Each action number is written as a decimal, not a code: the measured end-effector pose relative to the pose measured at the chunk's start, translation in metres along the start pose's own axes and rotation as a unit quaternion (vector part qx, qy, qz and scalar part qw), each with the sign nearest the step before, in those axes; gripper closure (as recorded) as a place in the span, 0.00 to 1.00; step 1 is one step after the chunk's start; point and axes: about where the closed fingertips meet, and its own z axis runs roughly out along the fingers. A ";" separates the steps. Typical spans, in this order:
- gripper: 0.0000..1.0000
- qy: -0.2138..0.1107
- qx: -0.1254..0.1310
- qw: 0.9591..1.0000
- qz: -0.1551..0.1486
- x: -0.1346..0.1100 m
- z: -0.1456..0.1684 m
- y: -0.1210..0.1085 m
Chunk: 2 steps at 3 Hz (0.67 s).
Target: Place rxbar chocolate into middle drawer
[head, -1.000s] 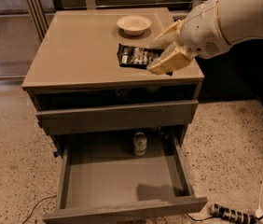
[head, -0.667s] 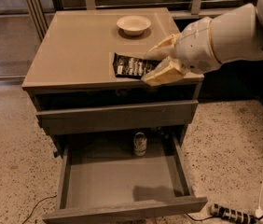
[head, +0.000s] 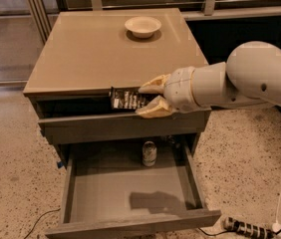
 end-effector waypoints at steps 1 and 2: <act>1.00 0.034 -0.039 0.998 -0.020 0.027 0.038 0.014; 1.00 0.035 -0.045 0.998 -0.021 0.030 0.042 0.028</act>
Offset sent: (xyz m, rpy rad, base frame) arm 0.0086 0.0081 -0.0399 -0.0734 0.0357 0.0311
